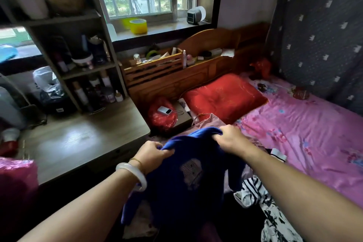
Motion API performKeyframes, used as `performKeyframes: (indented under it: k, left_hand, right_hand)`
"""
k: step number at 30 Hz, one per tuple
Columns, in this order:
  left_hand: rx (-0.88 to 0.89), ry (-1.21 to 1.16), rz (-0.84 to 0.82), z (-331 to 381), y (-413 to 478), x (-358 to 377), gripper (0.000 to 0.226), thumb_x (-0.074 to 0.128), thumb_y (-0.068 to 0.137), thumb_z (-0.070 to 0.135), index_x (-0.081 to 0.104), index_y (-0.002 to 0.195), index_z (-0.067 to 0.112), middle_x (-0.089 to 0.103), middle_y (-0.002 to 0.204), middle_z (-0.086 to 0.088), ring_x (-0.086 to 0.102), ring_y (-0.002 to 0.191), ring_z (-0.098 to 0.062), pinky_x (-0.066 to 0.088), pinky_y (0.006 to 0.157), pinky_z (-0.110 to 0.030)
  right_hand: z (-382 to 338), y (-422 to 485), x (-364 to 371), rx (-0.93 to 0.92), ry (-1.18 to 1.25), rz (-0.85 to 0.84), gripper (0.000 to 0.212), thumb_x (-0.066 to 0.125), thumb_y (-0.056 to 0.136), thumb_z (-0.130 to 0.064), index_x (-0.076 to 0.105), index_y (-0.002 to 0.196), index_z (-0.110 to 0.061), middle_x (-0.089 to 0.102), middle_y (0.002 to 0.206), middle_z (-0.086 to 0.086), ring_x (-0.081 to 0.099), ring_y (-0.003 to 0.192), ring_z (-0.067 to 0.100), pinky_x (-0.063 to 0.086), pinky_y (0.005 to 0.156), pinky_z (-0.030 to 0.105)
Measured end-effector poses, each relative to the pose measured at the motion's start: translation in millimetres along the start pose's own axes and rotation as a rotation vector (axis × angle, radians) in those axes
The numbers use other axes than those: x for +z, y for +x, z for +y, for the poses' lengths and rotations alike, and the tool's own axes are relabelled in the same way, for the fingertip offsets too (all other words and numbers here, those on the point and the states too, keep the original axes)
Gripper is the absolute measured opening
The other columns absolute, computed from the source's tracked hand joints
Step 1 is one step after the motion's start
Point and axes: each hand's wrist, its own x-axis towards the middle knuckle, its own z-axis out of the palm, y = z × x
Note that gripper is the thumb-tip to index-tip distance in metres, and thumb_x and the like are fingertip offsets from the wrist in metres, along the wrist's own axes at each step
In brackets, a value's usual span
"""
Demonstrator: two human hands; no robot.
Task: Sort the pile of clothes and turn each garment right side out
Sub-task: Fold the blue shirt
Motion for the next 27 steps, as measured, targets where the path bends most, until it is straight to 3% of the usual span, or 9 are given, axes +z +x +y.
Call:
performKeyframes:
  k: [4, 6, 8, 11, 13, 17, 21, 24, 27]
  left_hand:
    - [-0.283, -0.705, -0.074, 24.5, -3.3, 22.3, 0.014, 0.064, 0.085, 0.012, 0.061, 0.075, 0.002, 0.061, 0.059, -0.013, 0.058, 0.051, -0.022, 0.049, 0.052, -0.026]
    - [-0.280, -0.896, -0.206, 42.5, -11.0, 29.6, 0.014, 0.052, 0.090, 0.004, 0.059, 0.079, 0.002, 0.059, 0.055, -0.008, 0.057, 0.046, -0.017, 0.048, 0.040, -0.021]
    - [-0.190, -0.941, -0.325, 49.8, -16.3, 30.6, 0.016, 0.044, 0.091, -0.004, 0.059, 0.093, -0.001, 0.061, 0.073, -0.013, 0.060, 0.064, -0.020, 0.055, 0.047, -0.024]
    - [-0.039, -0.888, -0.484, 34.9, -17.0, 15.7, 0.040, 0.034, 0.081, -0.022, 0.056, 0.107, -0.001, 0.064, 0.098, -0.018, 0.067, 0.080, -0.021, 0.058, 0.063, -0.026]
    - [0.028, -0.706, -0.566, 20.5, -14.9, -0.7, 0.040, 0.038, 0.080, -0.022, 0.061, 0.103, 0.000, 0.065, 0.094, -0.016, 0.068, 0.077, -0.019, 0.054, 0.069, -0.025]
    - [0.061, -0.309, -0.308, -7.3, -3.1, -18.1, 0.017, 0.070, 0.076, -0.005, 0.061, 0.080, 0.009, 0.061, 0.074, -0.008, 0.058, 0.060, -0.012, 0.048, 0.060, -0.023]
    - [0.105, -0.370, -0.268, -30.6, -0.7, -3.3, 0.073, 0.087, 0.056, -0.006, 0.054, 0.118, 0.015, 0.066, 0.103, 0.000, 0.066, 0.094, -0.011, 0.056, 0.075, -0.023]
    - [0.163, -0.272, -0.298, -23.2, -12.4, 13.0, 0.060, 0.083, 0.061, -0.009, 0.060, 0.111, 0.014, 0.064, 0.101, 0.007, 0.061, 0.096, -0.006, 0.050, 0.069, -0.008]
    - [0.161, -0.443, -0.331, -16.9, -17.9, 23.7, 0.057, 0.082, 0.058, -0.009, 0.064, 0.109, 0.009, 0.071, 0.105, -0.002, 0.065, 0.100, -0.015, 0.054, 0.086, -0.022]
  right_hand:
    - [-35.3, -14.7, 20.3, 0.212, 0.659, -0.288, 0.018, 0.060, 0.090, -0.026, 0.067, 0.088, -0.009, 0.066, 0.084, 0.009, 0.060, 0.068, 0.018, 0.046, 0.059, 0.025]
    - [-49.5, -22.8, 27.8, 0.169, 0.932, -0.458, 0.028, 0.063, 0.090, -0.035, 0.067, 0.094, -0.008, 0.068, 0.086, 0.010, 0.063, 0.071, 0.019, 0.052, 0.062, 0.028]
    - [-56.4, -26.6, 28.9, 0.038, 1.039, -0.521, 0.037, 0.073, 0.079, -0.032, 0.065, 0.102, -0.005, 0.069, 0.097, 0.017, 0.065, 0.086, 0.025, 0.054, 0.082, 0.038]
    - [-50.1, -24.0, 22.7, -0.069, 1.009, -0.522, 0.052, 0.080, 0.065, -0.002, 0.059, 0.113, 0.000, 0.065, 0.111, 0.026, 0.063, 0.099, 0.033, 0.047, 0.097, 0.048]
    - [-41.0, -19.6, 20.6, -0.054, 0.953, -0.529, 0.064, 0.071, 0.057, 0.008, 0.055, 0.118, 0.000, 0.063, 0.116, 0.030, 0.064, 0.100, 0.037, 0.047, 0.096, 0.051]
    - [-42.2, -16.6, 14.6, -0.119, 0.903, -0.503, 0.058, 0.053, 0.055, 0.007, 0.062, 0.112, -0.002, 0.066, 0.103, 0.026, 0.062, 0.087, 0.030, 0.050, 0.078, 0.037]
    - [-64.3, -17.7, -1.7, -0.216, 1.028, -0.629, 0.049, 0.046, 0.057, 0.007, 0.065, 0.103, 0.004, 0.066, 0.087, 0.018, 0.062, 0.068, 0.022, 0.051, 0.060, 0.027]
    - [-80.6, -16.1, -17.3, -0.265, 1.258, -0.682, 0.044, 0.039, 0.062, 0.009, 0.068, 0.093, 0.001, 0.068, 0.078, 0.016, 0.065, 0.062, 0.022, 0.054, 0.058, 0.025]
    - [-80.1, 2.3, -13.2, -0.171, 1.056, -0.352, 0.036, 0.043, 0.077, 0.008, 0.070, 0.094, -0.007, 0.068, 0.090, 0.015, 0.063, 0.070, 0.018, 0.053, 0.062, 0.025]
